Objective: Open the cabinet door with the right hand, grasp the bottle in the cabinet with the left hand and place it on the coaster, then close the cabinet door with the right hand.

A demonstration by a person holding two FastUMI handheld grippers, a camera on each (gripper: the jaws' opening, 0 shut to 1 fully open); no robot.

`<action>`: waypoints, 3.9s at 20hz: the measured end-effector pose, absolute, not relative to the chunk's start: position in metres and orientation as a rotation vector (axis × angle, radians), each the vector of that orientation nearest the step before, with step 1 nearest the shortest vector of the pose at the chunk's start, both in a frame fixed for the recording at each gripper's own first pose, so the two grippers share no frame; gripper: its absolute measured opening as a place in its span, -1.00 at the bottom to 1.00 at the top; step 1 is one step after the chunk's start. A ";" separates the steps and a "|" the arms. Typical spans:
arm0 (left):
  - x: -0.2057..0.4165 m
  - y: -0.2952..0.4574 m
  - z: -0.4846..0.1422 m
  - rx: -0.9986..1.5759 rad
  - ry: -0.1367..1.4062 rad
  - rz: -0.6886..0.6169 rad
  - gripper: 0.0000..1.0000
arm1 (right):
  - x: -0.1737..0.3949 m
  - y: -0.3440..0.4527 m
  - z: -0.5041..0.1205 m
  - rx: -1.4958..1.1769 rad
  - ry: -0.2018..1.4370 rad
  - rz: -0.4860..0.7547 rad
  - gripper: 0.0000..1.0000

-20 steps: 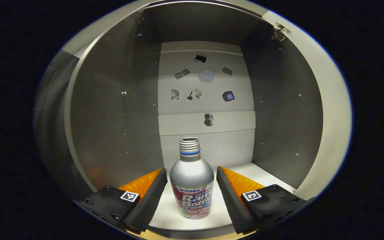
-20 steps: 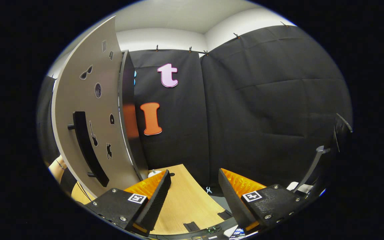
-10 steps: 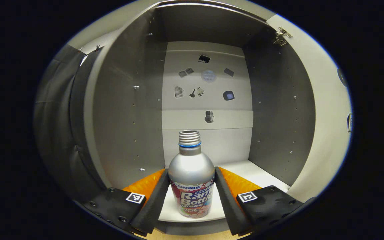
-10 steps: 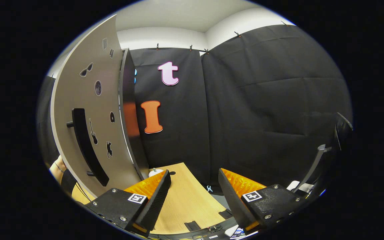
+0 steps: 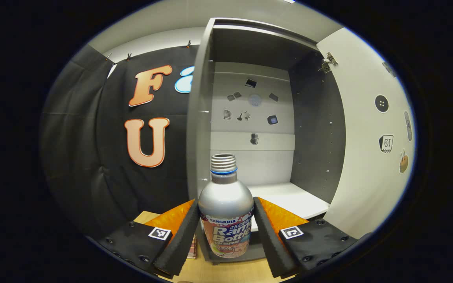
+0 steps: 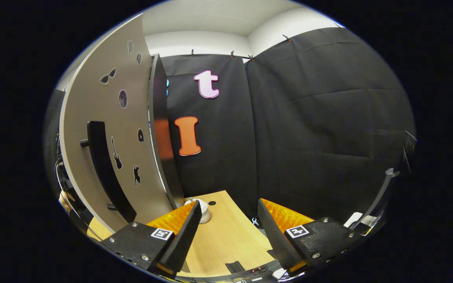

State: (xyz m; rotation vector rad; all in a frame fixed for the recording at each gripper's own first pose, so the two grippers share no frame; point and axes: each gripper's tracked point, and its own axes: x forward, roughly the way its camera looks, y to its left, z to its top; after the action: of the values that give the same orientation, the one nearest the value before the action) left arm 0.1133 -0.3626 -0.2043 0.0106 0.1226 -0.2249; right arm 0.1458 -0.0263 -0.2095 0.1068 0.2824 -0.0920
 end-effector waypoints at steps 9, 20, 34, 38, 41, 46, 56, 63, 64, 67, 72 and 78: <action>0.061 -0.274 -0.274 0.037 0.169 -0.112 0.72 | 0.150 -0.003 -0.220 0.104 0.305 -0.052 0.78; 0.014 -0.228 -0.407 0.069 0.304 -0.053 0.76 | 0.130 0.005 -0.219 0.082 0.330 -0.072 0.78; 0.007 -0.215 -0.502 -0.003 0.406 -0.013 0.73 | 0.113 -0.001 -0.226 0.079 0.373 -0.142 0.78; 0.010 -0.211 -0.519 -0.012 0.416 0.007 0.73 | 0.109 -0.003 -0.231 0.081 0.395 -0.149 0.78; 0.015 -0.215 -0.519 0.012 0.410 0.008 0.73 | 0.108 -0.001 -0.234 0.080 0.402 -0.154 0.79; 0.007 -0.223 -0.516 0.043 0.394 -0.002 0.73 | 0.108 0.000 -0.238 0.094 0.409 -0.148 0.78; -0.010 -0.222 -0.520 0.078 0.416 -0.002 0.76 | 0.117 0.000 -0.251 0.117 0.439 -0.137 0.78; -0.017 -0.222 -0.519 0.108 0.453 0.009 0.84 | 0.127 0.007 -0.257 0.117 0.453 -0.110 0.79; -0.018 -0.223 -0.515 0.115 0.450 0.008 0.84 | 0.128 0.007 -0.258 0.117 0.454 -0.108 0.79; -0.021 -0.225 -0.498 0.127 0.430 0.004 0.97 | 0.128 0.006 -0.261 0.122 0.457 -0.104 0.78; -0.021 -0.222 -0.463 0.106 0.401 0.019 0.96 | 0.130 0.003 -0.266 0.136 0.460 -0.100 0.79; -0.020 -0.233 -0.392 0.101 0.347 -0.012 0.96 | 0.132 0.000 -0.277 0.141 0.470 -0.087 0.80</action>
State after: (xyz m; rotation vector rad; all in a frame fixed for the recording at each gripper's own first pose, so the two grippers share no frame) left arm -0.0202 -0.2328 -0.3920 0.1009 0.3470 -0.0121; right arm 0.1323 -0.0004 -0.2769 0.1411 0.4696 -0.0872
